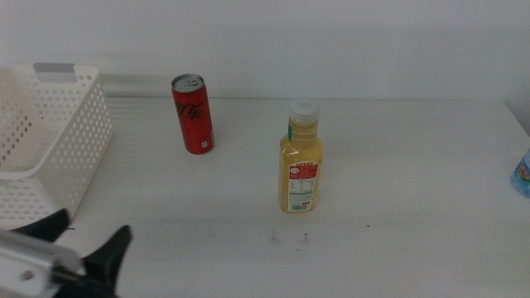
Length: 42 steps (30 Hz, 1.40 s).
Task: Use arms to grab the bottles and put them into the dustbin to the left of the table.
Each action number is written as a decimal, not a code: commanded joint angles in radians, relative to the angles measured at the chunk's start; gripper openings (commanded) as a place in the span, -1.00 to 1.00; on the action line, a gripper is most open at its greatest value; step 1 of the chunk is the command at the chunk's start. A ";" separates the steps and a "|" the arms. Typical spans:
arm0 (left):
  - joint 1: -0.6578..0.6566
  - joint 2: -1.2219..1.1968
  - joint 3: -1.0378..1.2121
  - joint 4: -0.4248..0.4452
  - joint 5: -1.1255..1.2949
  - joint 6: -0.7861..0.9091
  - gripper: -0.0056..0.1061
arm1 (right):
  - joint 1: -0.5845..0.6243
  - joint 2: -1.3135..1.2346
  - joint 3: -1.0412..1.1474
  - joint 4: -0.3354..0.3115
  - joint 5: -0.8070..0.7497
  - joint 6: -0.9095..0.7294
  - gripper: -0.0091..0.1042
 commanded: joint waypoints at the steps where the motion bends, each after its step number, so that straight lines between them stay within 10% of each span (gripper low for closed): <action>1: -0.055 0.146 0.000 -0.020 -0.162 -0.007 0.78 | -0.010 -0.004 0.003 -0.005 -0.013 -0.006 0.80; 13: -0.078 0.662 0.000 -0.055 -0.769 -0.007 0.78 | -0.010 -0.004 0.003 -0.005 -0.013 -0.006 0.80; 42: -0.078 0.769 -0.051 -0.110 -0.763 0.002 0.78 | -0.010 -0.004 0.003 -0.005 -0.013 -0.006 0.80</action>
